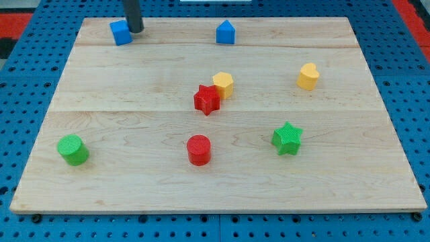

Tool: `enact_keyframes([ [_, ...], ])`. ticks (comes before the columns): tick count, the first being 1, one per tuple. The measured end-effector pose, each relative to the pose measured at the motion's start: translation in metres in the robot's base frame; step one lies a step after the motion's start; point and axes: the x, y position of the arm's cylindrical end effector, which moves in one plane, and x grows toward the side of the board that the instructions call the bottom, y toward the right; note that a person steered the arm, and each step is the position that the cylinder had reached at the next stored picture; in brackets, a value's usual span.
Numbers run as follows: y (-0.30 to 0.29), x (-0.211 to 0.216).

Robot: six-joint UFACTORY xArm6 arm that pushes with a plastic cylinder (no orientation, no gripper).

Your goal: Slide the red star slighty down

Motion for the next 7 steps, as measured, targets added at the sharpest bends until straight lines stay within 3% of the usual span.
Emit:
enact_keyframes([
  [4,-0.002,0.0],
  [7,0.08,0.016],
])
